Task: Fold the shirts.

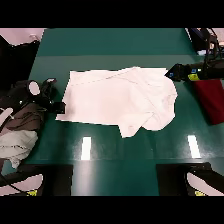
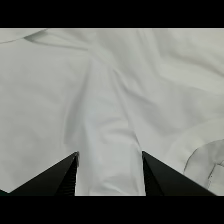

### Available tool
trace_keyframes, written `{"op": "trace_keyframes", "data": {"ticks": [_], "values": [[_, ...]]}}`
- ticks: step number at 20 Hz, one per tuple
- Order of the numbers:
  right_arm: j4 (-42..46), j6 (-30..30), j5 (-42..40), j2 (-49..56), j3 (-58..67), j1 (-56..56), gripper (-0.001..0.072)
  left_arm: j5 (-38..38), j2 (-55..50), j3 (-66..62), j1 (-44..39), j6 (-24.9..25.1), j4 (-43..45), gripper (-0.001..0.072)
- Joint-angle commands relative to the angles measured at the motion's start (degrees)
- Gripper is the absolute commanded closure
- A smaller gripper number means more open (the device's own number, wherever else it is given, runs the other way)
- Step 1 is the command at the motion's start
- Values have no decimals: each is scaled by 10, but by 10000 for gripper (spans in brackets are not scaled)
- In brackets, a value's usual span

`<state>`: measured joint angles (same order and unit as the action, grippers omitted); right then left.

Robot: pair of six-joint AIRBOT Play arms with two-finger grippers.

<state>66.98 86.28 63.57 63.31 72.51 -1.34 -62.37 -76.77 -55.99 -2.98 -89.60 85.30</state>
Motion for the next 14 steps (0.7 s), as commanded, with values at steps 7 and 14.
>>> {"op": "trace_keyframes", "data": {"ticks": [7, 14], "values": [[0, 0, 12, 0, 0, 0, 262, -14, -26, 2, 0, 0, -37, 106], [0, 0, 63, -1, -1, 0, 262, -47, -16, -5, 0, 0, -36, 674]]}}
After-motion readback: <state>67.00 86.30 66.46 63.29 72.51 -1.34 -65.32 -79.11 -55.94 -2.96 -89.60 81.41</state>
